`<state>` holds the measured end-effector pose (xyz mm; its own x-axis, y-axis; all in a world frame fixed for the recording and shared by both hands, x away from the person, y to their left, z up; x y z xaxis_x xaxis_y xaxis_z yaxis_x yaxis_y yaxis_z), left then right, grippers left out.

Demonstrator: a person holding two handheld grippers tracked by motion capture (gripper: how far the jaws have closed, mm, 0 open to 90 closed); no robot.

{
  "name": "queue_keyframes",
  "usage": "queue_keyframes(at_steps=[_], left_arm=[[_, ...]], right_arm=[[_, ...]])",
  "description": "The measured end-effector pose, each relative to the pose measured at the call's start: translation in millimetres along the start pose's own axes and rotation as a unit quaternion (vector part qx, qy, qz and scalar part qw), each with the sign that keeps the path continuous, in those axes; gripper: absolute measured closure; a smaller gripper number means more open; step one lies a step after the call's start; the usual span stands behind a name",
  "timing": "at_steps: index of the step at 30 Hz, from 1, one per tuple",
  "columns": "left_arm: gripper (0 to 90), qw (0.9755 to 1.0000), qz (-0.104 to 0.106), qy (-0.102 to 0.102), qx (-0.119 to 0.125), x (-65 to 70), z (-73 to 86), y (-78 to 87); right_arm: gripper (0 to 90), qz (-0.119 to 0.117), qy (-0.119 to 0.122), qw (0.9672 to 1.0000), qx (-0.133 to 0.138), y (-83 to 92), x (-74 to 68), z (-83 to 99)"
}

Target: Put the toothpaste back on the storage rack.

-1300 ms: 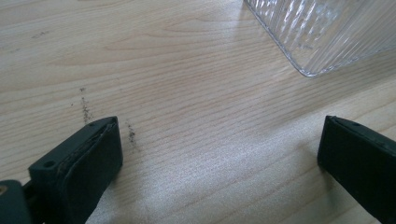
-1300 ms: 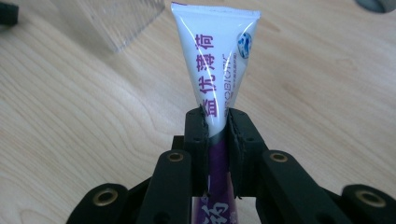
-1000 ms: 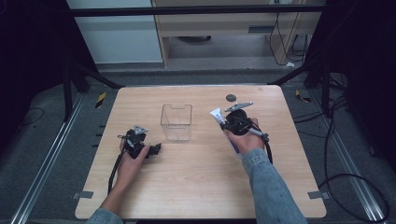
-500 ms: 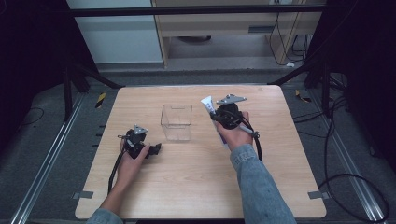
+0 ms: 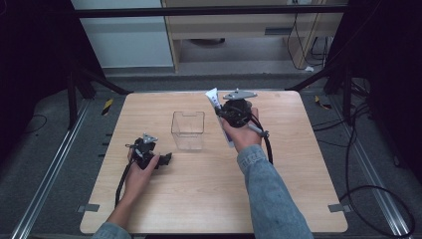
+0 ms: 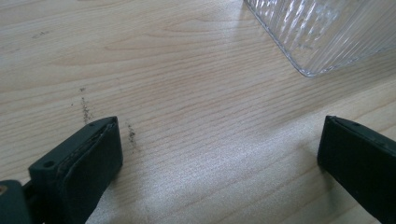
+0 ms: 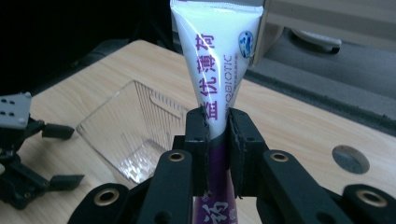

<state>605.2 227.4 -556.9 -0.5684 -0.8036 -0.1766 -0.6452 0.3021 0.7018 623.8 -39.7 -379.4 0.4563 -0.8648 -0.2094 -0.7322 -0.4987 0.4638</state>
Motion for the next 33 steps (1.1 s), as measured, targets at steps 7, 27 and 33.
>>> queue_keyframes(at_steps=[7,27,33], left_arm=[[0.0,1.0000,0.000,0.001,0.001,0.1,-0.1,-0.1],[0.0,1.0000,-0.001,0.000,0.001,-0.1,-0.2,-0.2],[0.0,1.0000,-0.001,0.000,0.001,-0.1,-0.2,-0.2]], right_arm=[[79.2,-0.006,0.015,0.9990,0.042,-0.7,-16.9,-25.8],[79.1,-0.032,0.023,0.9931,0.110,-19.0,-58.4,-75.3],[79.0,-0.041,0.015,0.9916,0.122,-28.5,-68.9,-81.9]])
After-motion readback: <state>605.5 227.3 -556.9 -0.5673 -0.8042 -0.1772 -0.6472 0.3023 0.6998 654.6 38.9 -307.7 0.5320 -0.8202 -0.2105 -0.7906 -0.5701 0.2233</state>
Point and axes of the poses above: each handheld gripper's, and its own axes: y roughly backward along the jaws, z roughly out of its underside, x roughly to its right, the point moved 7 cm from there along -y, roughly forward along the jaws, and after that the axes turned 13 degrees about -y, right-handed, at the moved point
